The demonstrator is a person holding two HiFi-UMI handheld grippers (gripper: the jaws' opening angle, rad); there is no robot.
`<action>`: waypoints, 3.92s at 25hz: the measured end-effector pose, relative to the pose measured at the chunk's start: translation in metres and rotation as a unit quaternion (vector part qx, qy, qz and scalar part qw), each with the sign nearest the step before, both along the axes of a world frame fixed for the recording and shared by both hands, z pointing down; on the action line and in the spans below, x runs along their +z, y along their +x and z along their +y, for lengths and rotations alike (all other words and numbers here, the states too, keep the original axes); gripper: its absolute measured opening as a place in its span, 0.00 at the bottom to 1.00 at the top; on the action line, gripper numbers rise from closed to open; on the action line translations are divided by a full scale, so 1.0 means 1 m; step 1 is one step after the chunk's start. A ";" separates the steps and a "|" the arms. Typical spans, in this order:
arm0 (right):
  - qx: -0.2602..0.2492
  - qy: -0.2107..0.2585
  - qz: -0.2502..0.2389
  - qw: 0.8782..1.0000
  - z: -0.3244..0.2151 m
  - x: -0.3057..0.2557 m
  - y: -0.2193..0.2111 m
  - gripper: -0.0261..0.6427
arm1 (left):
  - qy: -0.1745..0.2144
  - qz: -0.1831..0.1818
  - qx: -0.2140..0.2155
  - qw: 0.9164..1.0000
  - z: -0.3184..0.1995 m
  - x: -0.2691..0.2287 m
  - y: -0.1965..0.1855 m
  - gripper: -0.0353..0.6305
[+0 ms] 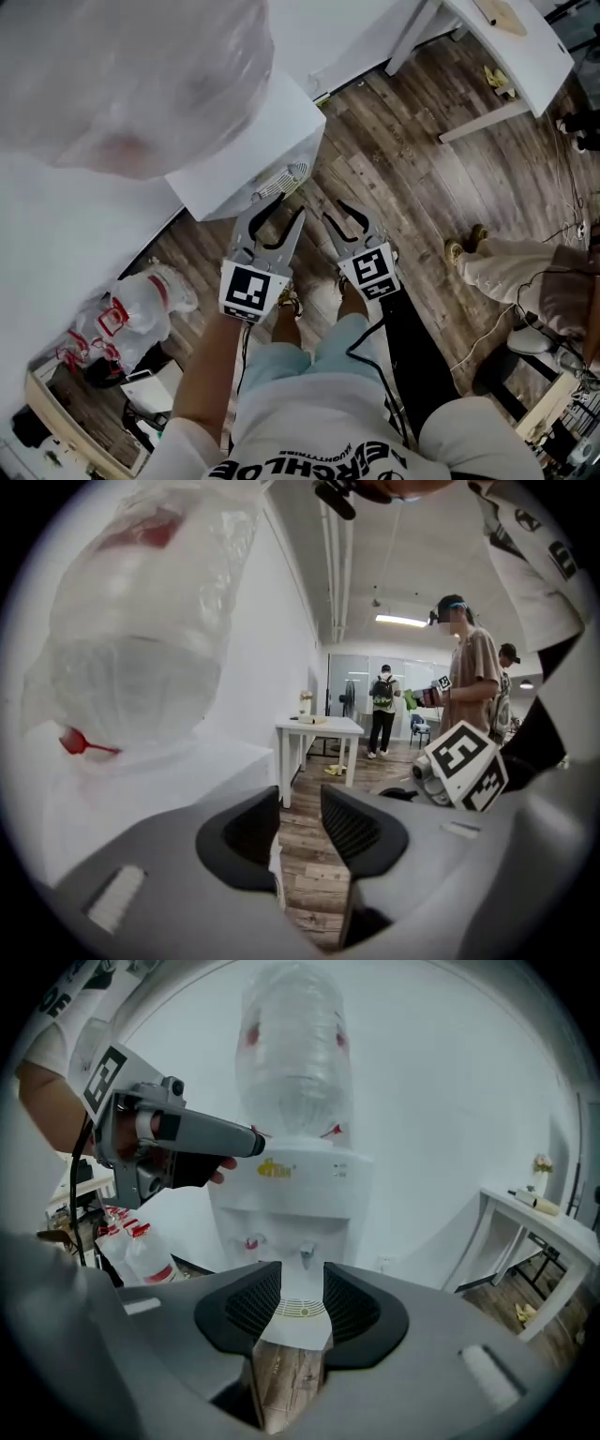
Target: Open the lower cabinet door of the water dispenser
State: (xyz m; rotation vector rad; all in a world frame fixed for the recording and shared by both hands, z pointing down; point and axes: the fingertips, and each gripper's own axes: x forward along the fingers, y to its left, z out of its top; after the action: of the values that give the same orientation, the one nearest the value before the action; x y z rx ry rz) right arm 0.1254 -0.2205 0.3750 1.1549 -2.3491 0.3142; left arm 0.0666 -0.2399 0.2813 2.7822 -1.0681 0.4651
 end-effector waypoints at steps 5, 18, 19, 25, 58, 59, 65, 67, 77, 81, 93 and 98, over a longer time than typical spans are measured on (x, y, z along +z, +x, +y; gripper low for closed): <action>-0.022 -0.031 0.011 0.999 -0.013 0.061 0.018 0.22 | -0.021 -0.010 -0.035 0.999 -0.014 0.045 0.006 0.27; -0.102 -0.060 0.061 0.991 -0.046 0.183 0.048 0.22 | -0.078 0.000 -0.059 0.995 -0.030 0.147 0.053 0.27; -0.109 -0.059 0.064 0.990 -0.046 0.190 0.047 0.22 | -0.087 0.000 -0.062 0.994 -0.031 0.154 0.055 0.27; -0.153 -0.050 0.069 0.985 -0.056 0.228 0.042 0.22 | -0.098 -0.011 -0.060 0.993 -0.043 0.188 0.070 0.27; -0.352 -0.053 0.203 0.912 -0.135 0.365 0.007 0.28 | -0.128 -0.017 -0.098 0.987 -0.061 0.262 0.068 0.27; -0.359 -0.051 0.207 0.909 -0.134 0.366 0.006 0.29 | -0.128 -0.015 -0.099 0.987 -0.061 0.262 0.069 0.27; -0.396 -0.037 0.240 0.886 -0.140 0.377 0.001 0.29 | -0.134 -0.007 -0.106 0.985 -0.065 0.266 0.068 0.27; -0.402 -0.035 0.246 0.882 -0.144 0.380 -0.002 0.29 | -0.132 -0.006 -0.108 0.985 -0.066 0.266 0.067 0.27; -0.405 -0.042 0.262 0.875 -0.157 0.394 -0.013 0.31 | -0.136 -0.006 -0.114 0.984 -0.068 0.267 0.055 0.27; -0.407 -0.048 0.260 0.874 -0.158 0.397 -0.014 0.32 | -0.137 -0.004 -0.116 0.984 -0.068 0.267 0.054 0.27; -0.393 -0.059 0.250 0.883 -0.154 0.397 -0.014 0.32 | -0.135 -0.005 -0.114 0.984 -0.069 0.269 0.051 0.27; -0.392 -0.066 0.243 0.885 -0.144 0.399 -0.006 0.32 | -0.136 -0.006 -0.112 0.984 -0.068 0.269 0.053 0.27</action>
State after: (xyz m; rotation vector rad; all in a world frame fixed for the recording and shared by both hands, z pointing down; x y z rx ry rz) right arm 0.1189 -0.3642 0.7740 0.1183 -2.0782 -0.1011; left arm 0.1194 -0.3082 0.5503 2.3935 -1.2025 0.5535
